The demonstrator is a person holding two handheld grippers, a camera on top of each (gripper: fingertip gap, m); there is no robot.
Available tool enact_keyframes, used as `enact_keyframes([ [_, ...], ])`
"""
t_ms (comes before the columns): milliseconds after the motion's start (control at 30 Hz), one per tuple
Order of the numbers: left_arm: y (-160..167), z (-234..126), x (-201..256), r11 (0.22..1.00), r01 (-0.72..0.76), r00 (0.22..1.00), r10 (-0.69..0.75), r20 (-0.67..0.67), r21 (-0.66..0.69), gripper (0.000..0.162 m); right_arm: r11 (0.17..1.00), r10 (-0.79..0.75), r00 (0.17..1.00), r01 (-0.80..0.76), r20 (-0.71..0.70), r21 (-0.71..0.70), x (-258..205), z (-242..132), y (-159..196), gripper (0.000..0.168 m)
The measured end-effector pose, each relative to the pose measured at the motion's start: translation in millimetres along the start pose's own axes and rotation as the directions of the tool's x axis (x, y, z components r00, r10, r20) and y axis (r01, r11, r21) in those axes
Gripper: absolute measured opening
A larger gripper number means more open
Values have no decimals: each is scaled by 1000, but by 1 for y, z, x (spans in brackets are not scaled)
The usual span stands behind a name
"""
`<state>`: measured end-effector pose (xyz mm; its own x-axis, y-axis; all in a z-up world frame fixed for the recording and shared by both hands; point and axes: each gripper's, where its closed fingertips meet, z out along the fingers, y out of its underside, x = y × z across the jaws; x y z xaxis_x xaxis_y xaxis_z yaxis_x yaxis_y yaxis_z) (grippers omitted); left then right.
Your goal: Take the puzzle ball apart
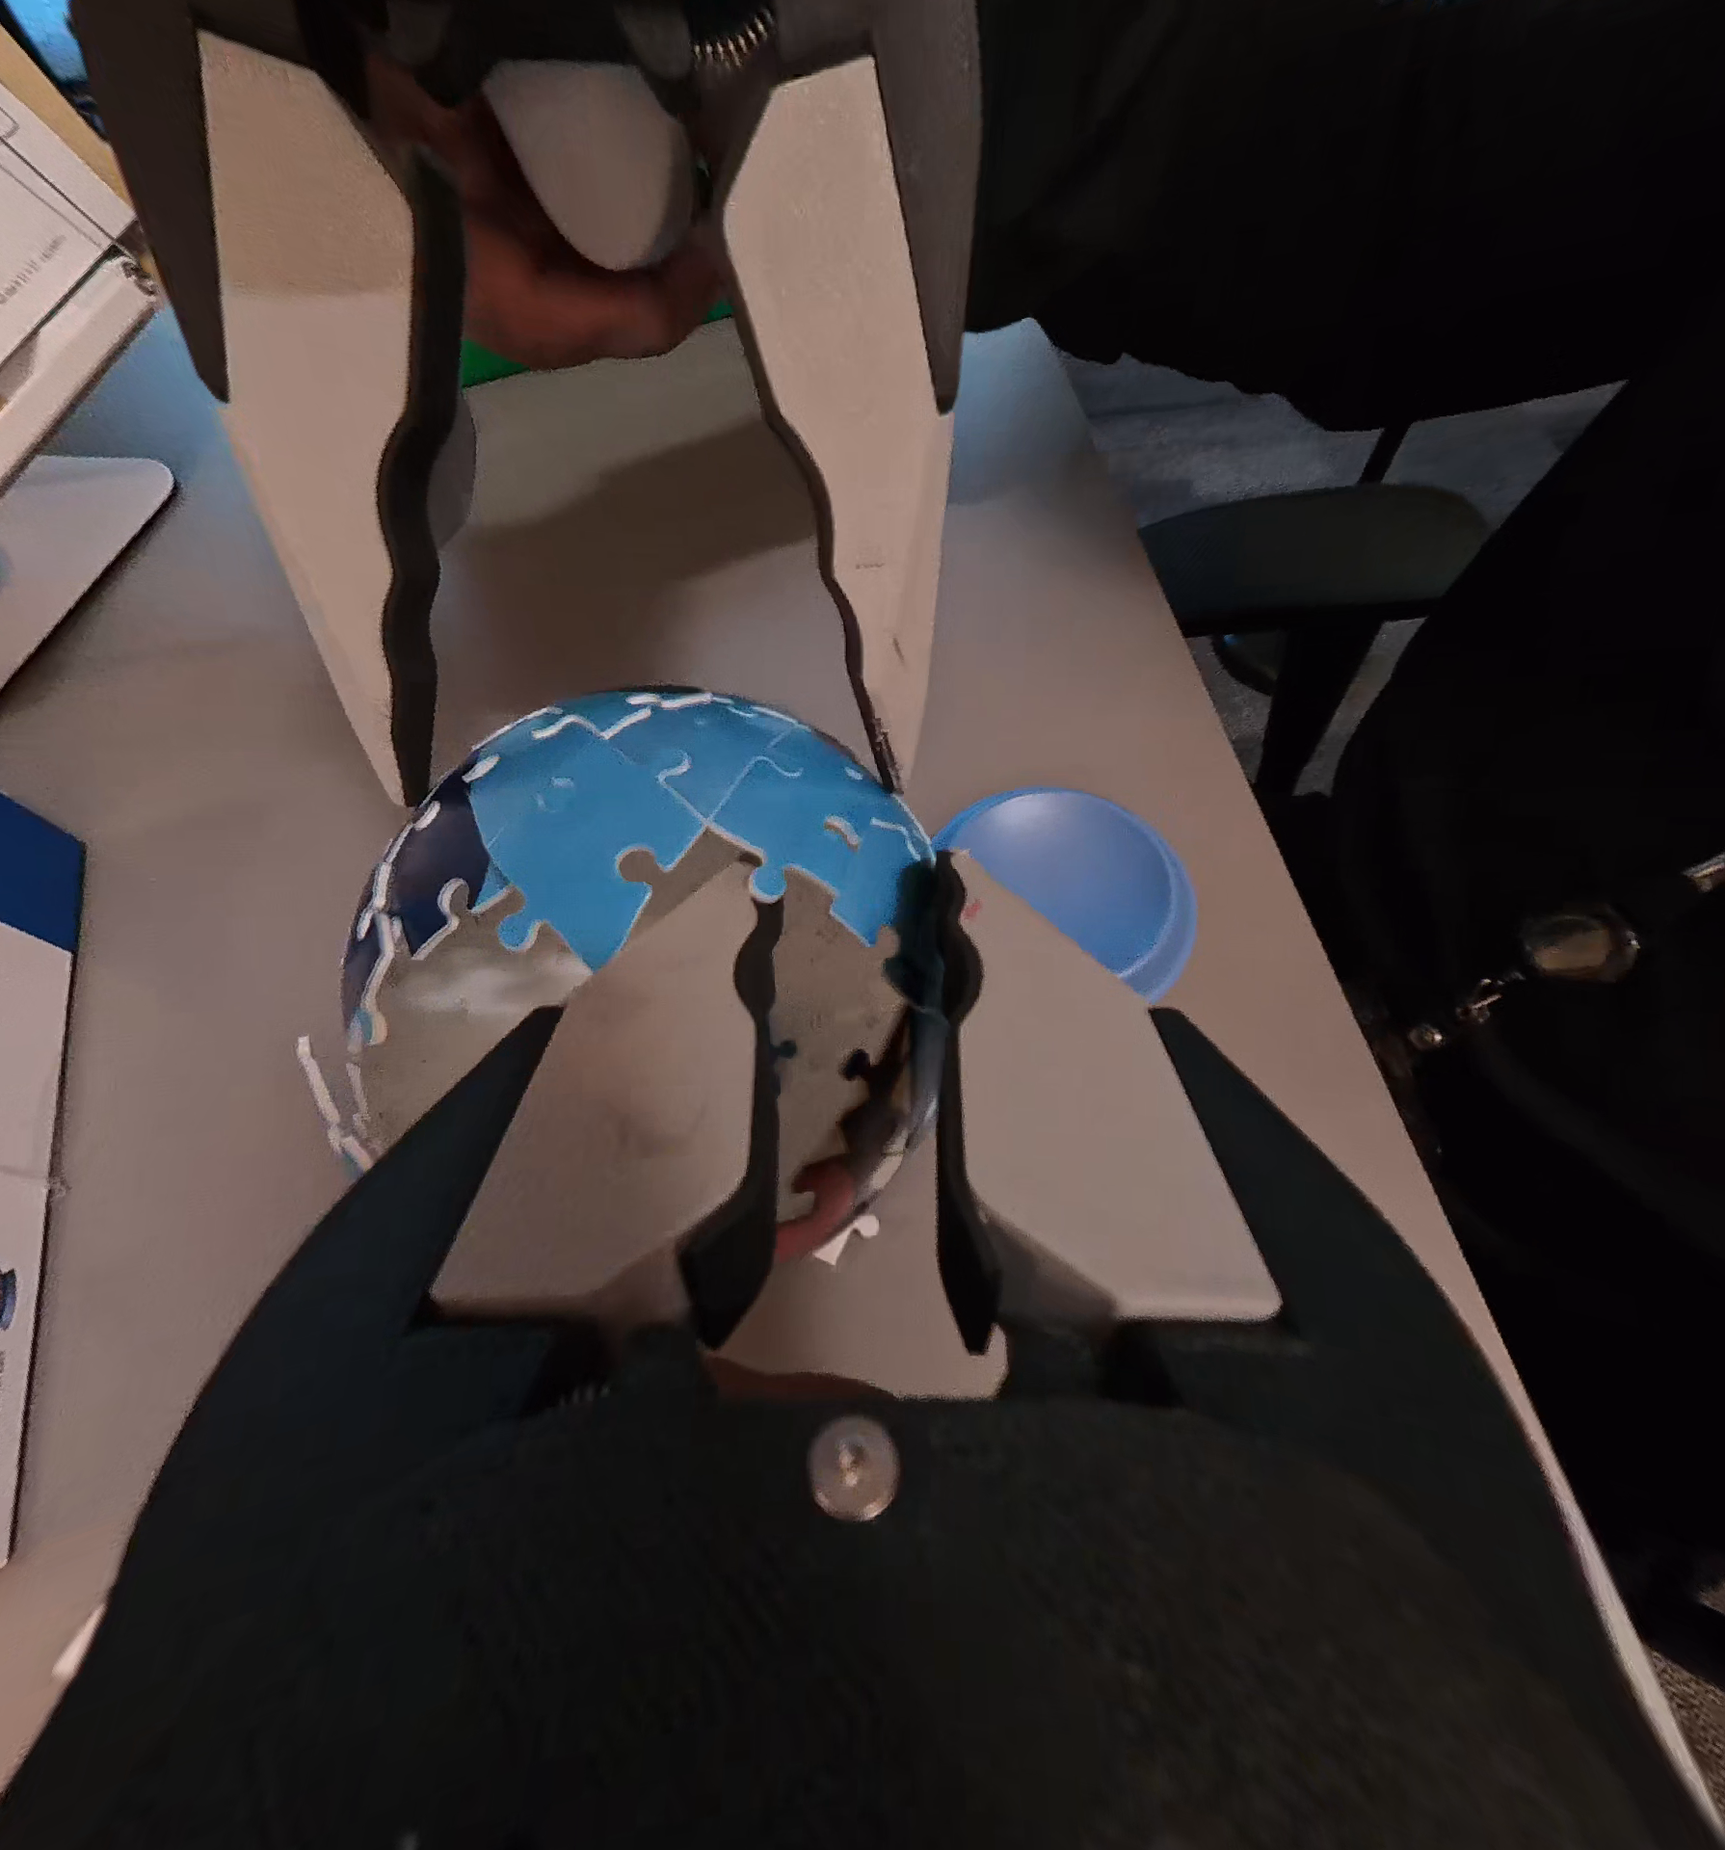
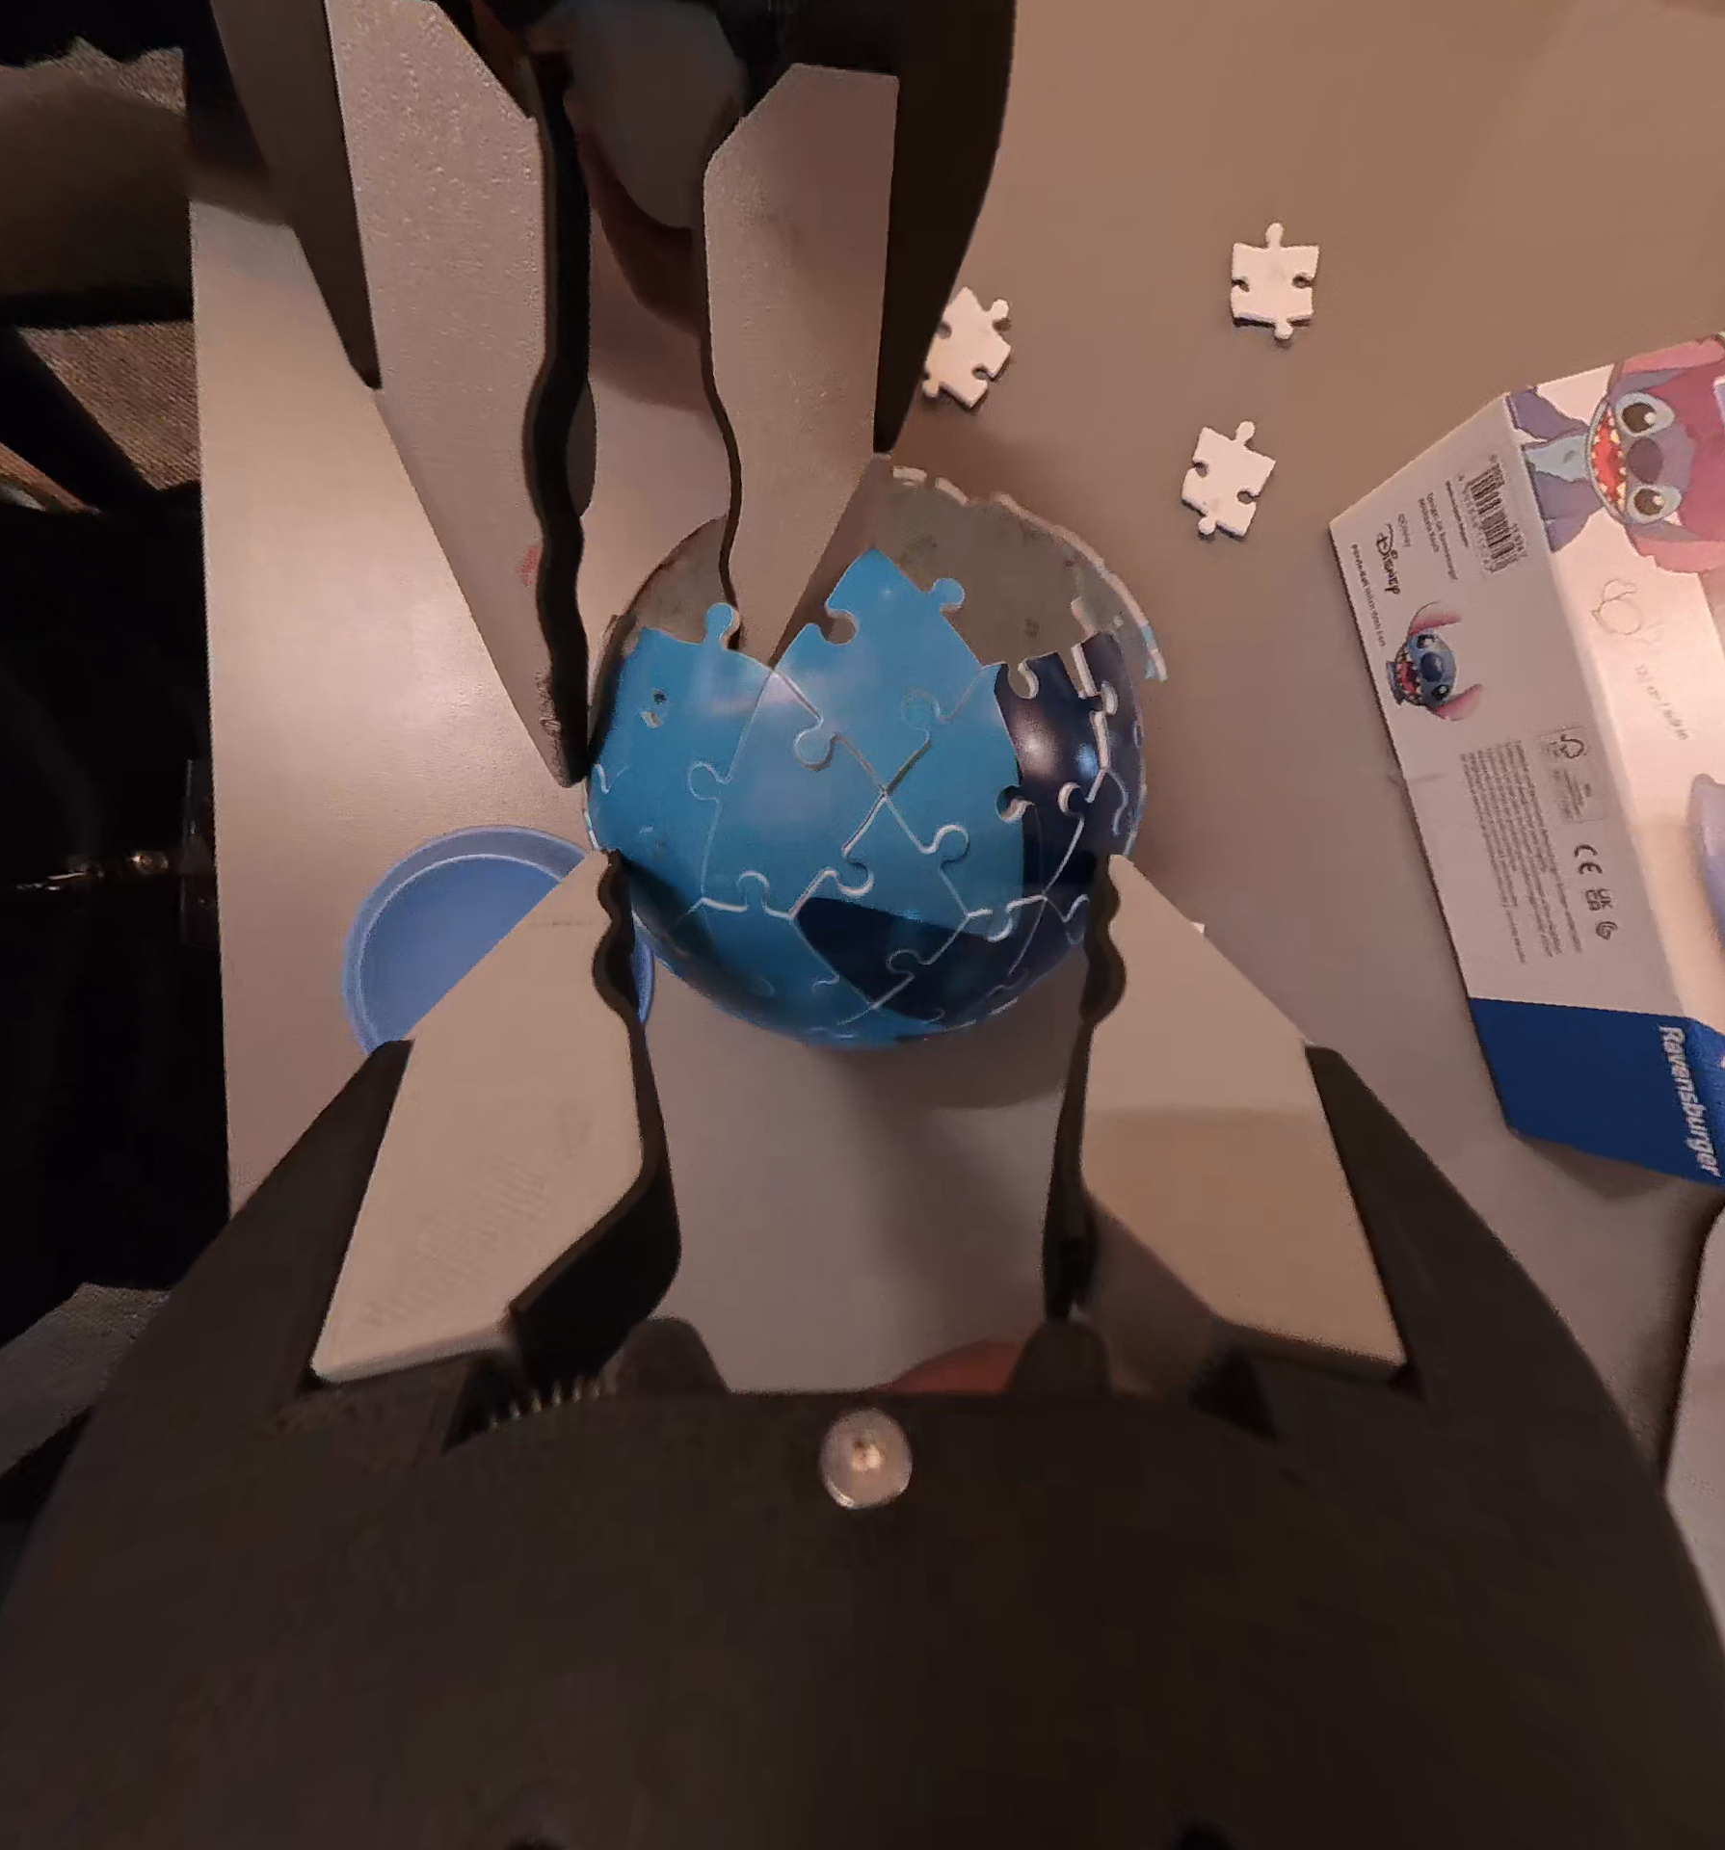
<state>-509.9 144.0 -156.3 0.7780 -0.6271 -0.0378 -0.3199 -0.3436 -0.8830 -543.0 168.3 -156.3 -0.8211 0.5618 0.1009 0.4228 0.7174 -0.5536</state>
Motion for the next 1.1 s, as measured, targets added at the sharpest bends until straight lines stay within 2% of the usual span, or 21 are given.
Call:
enact_keyframes([
  [233,1,-7,-2,999,28,1000,-28,12,30,29,999,5,1000,-4,-7,42,0,-1,0,85],
  [333,-1,-13,-4,998,35,999,-36,20,45,29,996,21,1000,-22,9,85,1,-4,-2,78],
  [400,0,-19,-4,999,33,999,-34,26,41,30,992,28,999,-30,15,121,1,-9,-4,71],
  [533,2,-37,0,999,21,999,-23,34,48,32,979,56,998,-57,11,196,4,-23,-4,69],
  [667,4,-60,0,997,13,997,-18,73,79,35,935,108,994,-106,13,338,10,-43,-1,66],
  [833,13,-68,-14,991,66,987,-81,139,114,54,878,161,983,-181,83,444,6,-49,21,77],
  [967,28,-41,-21,994,93,987,-99,129,52,72,834,170,979,-202,109,513,5,-48,33,90],
  [1100,33,-14,-26,994,107,989,-109,99,25,73,831,189,973,-231,134,506,6,-43,49,102],
])
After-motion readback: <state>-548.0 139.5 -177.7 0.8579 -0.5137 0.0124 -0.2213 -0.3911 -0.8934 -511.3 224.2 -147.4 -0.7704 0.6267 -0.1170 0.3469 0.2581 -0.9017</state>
